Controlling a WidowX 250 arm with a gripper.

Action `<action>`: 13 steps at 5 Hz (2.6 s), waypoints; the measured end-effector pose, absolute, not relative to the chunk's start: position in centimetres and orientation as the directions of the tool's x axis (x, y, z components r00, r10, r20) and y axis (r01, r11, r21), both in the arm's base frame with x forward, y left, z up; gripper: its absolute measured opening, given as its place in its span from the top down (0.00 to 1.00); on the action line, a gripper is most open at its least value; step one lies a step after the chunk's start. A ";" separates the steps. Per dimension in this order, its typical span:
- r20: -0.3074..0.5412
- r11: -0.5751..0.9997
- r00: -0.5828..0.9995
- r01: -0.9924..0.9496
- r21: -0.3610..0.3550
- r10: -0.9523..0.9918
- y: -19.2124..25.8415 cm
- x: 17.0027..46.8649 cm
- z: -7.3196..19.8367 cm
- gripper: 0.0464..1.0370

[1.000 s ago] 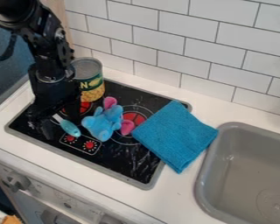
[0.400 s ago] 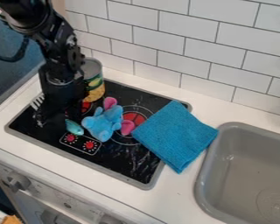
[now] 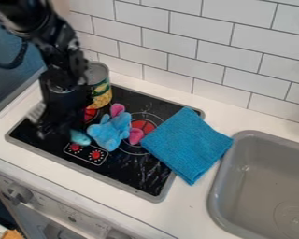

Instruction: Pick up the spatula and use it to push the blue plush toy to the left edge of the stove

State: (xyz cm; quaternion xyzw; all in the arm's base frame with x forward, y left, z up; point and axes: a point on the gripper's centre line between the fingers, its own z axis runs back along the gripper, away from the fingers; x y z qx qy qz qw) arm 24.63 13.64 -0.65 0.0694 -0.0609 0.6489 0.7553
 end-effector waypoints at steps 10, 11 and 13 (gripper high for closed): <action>-0.447 0.271 0.309 -0.951 -0.150 0.839 -4.2 23.8 6.7 0.74; -0.411 0.246 0.287 -0.957 -0.151 0.865 -3.3 24.7 6.3 0.74; -0.391 0.152 0.196 -0.978 -0.143 0.899 -0.9 27.5 4.5 0.74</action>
